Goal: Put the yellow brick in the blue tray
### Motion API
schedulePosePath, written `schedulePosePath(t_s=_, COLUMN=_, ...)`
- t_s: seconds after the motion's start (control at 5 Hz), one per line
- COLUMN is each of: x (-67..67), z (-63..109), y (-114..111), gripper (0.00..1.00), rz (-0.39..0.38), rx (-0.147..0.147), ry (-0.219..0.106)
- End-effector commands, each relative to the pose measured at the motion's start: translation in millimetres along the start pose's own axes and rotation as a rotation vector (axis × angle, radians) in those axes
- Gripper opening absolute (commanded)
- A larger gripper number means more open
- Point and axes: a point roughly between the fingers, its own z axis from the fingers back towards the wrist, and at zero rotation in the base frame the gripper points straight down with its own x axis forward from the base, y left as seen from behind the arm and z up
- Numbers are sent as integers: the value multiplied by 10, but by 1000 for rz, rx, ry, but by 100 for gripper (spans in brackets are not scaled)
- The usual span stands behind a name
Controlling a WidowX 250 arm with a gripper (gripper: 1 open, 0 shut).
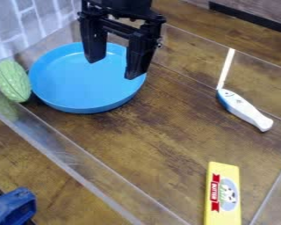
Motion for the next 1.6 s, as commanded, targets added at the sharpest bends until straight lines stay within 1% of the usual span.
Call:
schedulePosePath(t_s=0.0, x=1, z=-46, y=-34, gripper=100, rz=-3, rx=-2, ry=11)
schedulePosePath(t_s=0.4, x=2, z=-132, y=-121, gripper=100, rz=-5, rx=-7, ry=32)
schedulePosePath(t_s=0.6, x=-28, z=-146, y=-334, gripper=100, rz=12, rx=-18, ry=24)
schedulePosePath(t_s=0.8, x=-61, z=-184, y=-616, gripper=100, rz=31, rx=-31, ry=-4)
schedulePosePath(t_s=1.0, x=-80, z=-234, y=-835, gripper=100, rz=71, rx=-45, ry=-32)
schedulePosePath(t_s=1.2, x=-45, z=-324, y=-1003, gripper=100, rz=109, rx=-68, ry=-64)
schedulePosePath(t_s=1.4, x=22, z=-433, y=-1109, gripper=100, rz=114, rx=-78, ry=-77)
